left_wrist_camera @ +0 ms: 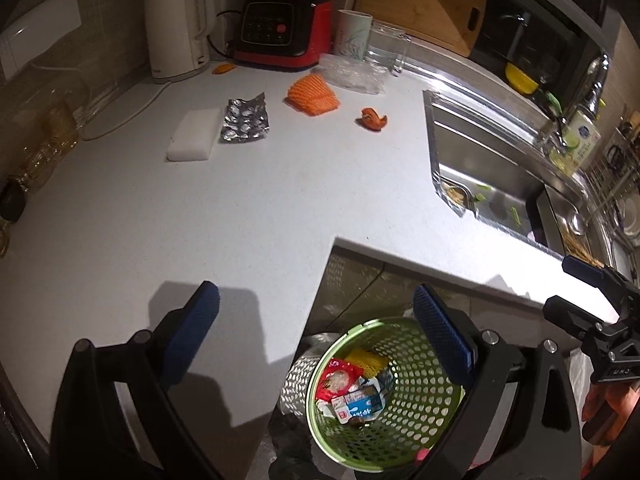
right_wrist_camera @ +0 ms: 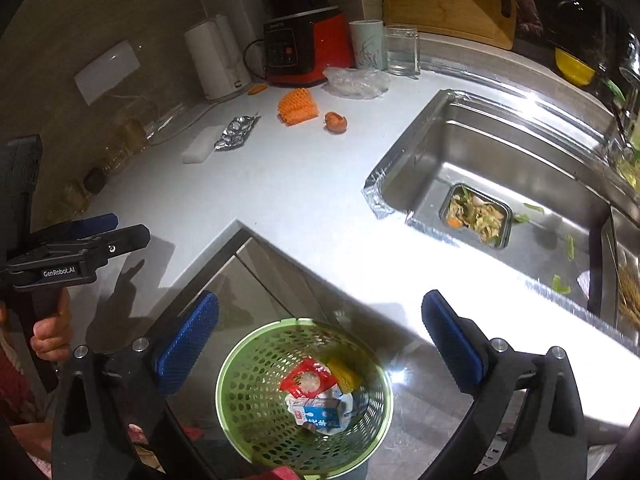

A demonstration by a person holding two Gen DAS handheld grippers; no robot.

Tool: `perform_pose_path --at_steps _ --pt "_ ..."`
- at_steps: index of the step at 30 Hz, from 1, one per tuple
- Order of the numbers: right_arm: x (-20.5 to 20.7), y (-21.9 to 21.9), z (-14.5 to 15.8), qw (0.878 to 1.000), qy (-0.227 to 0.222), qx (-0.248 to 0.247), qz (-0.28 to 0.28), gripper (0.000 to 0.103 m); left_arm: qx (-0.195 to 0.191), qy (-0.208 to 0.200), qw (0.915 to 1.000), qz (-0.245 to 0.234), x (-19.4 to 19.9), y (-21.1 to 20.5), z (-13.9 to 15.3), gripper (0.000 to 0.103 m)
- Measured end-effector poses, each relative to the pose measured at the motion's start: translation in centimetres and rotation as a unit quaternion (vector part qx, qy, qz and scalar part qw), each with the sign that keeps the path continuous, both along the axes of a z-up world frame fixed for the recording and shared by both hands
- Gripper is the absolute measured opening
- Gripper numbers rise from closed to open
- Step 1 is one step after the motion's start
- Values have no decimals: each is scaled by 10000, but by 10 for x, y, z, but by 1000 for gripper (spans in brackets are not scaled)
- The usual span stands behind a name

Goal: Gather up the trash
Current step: 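Grasp the orange mesh net with the left tool while the right tool grasps the orange peel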

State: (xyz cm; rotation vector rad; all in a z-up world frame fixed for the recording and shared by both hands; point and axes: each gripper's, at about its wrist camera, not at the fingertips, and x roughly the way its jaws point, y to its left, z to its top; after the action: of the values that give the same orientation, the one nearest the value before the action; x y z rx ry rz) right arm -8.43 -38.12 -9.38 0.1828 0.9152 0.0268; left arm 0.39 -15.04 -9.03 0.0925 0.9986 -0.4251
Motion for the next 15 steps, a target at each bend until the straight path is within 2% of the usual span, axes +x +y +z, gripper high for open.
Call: perform_pose_path --at_steps 9,15 --pt "108 -44 -2 9930 -193 19 1167 101 -44 -307 9965 770 52 -40 7 93" --pt "195 -57 -22 9827 -199 54 1842 101 -47 -332 9928 1148 90 -62 3 93"
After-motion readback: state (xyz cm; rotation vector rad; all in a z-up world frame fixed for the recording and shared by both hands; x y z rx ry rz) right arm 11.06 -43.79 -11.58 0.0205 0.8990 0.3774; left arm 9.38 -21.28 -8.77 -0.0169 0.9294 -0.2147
